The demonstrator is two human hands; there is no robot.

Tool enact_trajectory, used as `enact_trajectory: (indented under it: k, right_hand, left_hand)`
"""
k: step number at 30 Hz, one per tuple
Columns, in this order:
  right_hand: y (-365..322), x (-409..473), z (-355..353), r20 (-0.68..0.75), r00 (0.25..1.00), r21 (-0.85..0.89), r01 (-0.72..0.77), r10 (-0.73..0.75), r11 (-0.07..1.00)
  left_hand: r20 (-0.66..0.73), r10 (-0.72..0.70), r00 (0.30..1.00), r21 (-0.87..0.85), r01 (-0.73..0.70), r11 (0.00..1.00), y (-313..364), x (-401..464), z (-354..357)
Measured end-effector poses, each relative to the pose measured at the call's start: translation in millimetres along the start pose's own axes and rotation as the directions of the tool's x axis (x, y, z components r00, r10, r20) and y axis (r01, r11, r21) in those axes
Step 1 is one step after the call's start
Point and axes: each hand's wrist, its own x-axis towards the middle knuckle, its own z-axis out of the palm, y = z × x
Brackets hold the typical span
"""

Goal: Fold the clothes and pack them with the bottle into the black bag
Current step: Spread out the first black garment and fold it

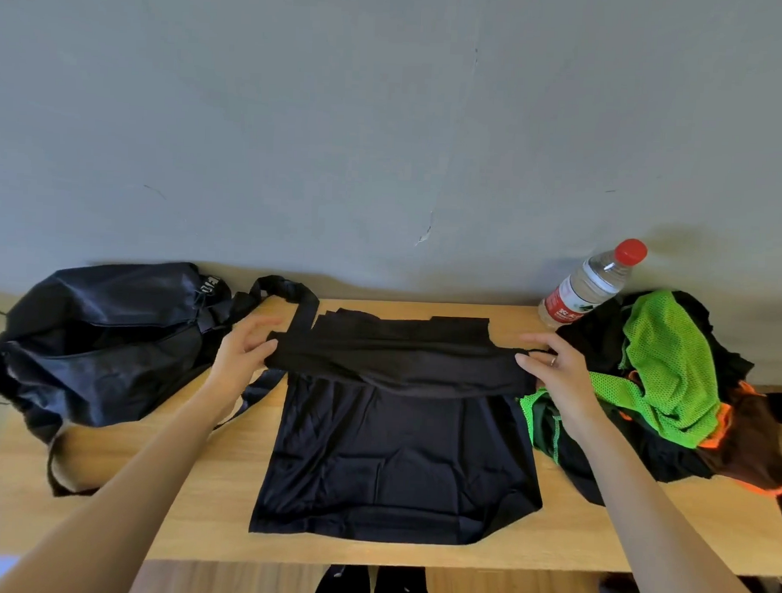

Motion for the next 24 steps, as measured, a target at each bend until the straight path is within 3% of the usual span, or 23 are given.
enact_trajectory:
  k: [5, 11, 17, 24]
  right_hand:
    - [21, -29, -4, 0.013, 0.999, -0.042, -0.035, 0.036, 0.998]
    - [41, -46, -5, 0.027, 0.993, -0.007, -0.117, 0.117, 0.993]
    - [52, -54, -1, 0.034, 0.99, -0.02, -0.134, 0.134, 0.991]
    - [37, -60, -6, 0.092, 0.996, -0.117, -0.001, 0.011, 0.993]
  left_hand:
    - [0.081, -0.1, 0.992, 0.089, 0.093, 0.992, -26, -31, -9]
    - [0.033, -0.175, 0.984, 0.135, 0.169, 0.976, -43, -56, -7]
    - [0.014, -0.133, 0.991, 0.191, 0.128, 0.973, -46, -69, -3]
    - [0.026, -0.1, 0.995, 0.258, 0.09, 0.962, -36, -72, -15]
